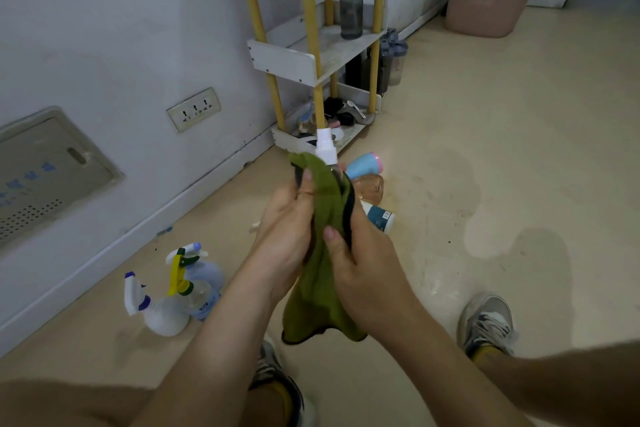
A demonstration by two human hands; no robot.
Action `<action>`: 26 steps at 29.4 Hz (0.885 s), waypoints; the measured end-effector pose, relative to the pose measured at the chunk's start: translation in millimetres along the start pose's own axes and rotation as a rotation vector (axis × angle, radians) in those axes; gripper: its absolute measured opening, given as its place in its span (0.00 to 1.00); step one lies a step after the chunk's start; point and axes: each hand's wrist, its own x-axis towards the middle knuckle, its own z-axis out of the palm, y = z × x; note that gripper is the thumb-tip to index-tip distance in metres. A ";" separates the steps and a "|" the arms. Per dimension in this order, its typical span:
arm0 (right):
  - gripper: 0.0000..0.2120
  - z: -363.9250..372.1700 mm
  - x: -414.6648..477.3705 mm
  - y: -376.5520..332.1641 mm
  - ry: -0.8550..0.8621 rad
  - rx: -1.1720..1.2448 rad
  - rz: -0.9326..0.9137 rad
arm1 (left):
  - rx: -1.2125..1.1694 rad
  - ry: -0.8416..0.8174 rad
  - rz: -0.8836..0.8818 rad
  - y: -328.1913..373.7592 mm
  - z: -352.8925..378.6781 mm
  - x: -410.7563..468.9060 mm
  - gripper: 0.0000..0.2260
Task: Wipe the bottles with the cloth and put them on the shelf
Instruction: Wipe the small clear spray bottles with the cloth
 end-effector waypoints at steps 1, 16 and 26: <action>0.19 -0.4 1.0 0.5 0.026 -0.024 -0.009 | -0.019 -0.111 -0.009 -3.6 -2.2 -2.2 0.17; 0.16 -69.0 32.6 -26.3 0.057 -0.335 0.136 | 0.413 -0.088 0.145 -9.9 -16.8 2.7 0.07; 0.10 -70.7 43.8 -3.7 -0.088 0.419 0.386 | 0.522 -0.360 0.209 -8.2 -16.4 -1.7 0.11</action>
